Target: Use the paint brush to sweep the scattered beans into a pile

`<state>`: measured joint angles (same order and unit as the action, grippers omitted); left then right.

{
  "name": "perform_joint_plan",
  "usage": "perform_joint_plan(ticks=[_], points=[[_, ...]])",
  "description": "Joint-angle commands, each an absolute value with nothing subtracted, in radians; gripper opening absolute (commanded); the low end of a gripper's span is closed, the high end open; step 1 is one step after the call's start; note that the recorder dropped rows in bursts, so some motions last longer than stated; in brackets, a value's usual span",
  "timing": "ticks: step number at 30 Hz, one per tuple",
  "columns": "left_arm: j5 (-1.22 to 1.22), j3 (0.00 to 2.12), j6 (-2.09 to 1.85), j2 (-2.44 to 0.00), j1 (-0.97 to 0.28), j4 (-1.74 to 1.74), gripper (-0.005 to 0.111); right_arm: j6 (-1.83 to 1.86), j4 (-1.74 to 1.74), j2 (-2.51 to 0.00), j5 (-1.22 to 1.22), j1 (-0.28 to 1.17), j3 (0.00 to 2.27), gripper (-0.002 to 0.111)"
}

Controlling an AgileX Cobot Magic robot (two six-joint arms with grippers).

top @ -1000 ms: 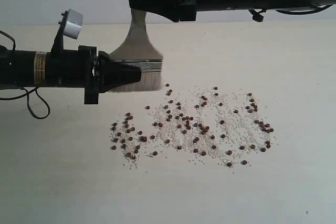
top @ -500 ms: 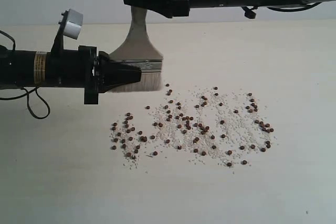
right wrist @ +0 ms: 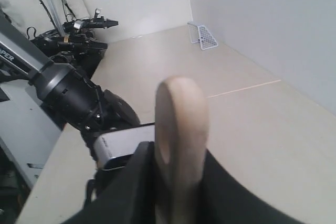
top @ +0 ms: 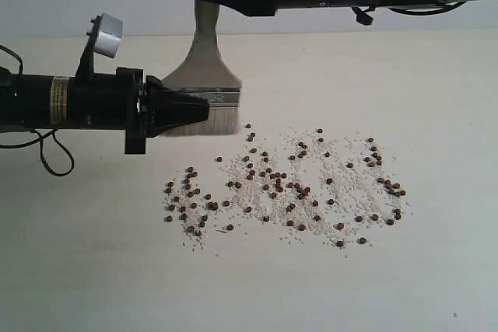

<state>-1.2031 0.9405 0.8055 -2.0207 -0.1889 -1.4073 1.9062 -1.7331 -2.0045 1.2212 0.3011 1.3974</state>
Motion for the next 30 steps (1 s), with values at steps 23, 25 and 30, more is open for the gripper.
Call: perform_joint_plan(ticks=[23,25,30], points=[[-1.221,0.945,1.164,-2.019,-0.150,-1.550,0.075,1.572,-1.530,-1.864,1.083,0.195,1.404,0.000],[-1.221,0.945,1.182,-2.019,-0.150,-1.573,0.070,1.514,-1.490,-1.841,1.071,0.176,1.404,0.000],[-1.221,0.936,1.339,-2.006,-0.150,-1.663,0.002,1.264,-1.285,-1.722,0.923,0.163,1.382,0.000]])
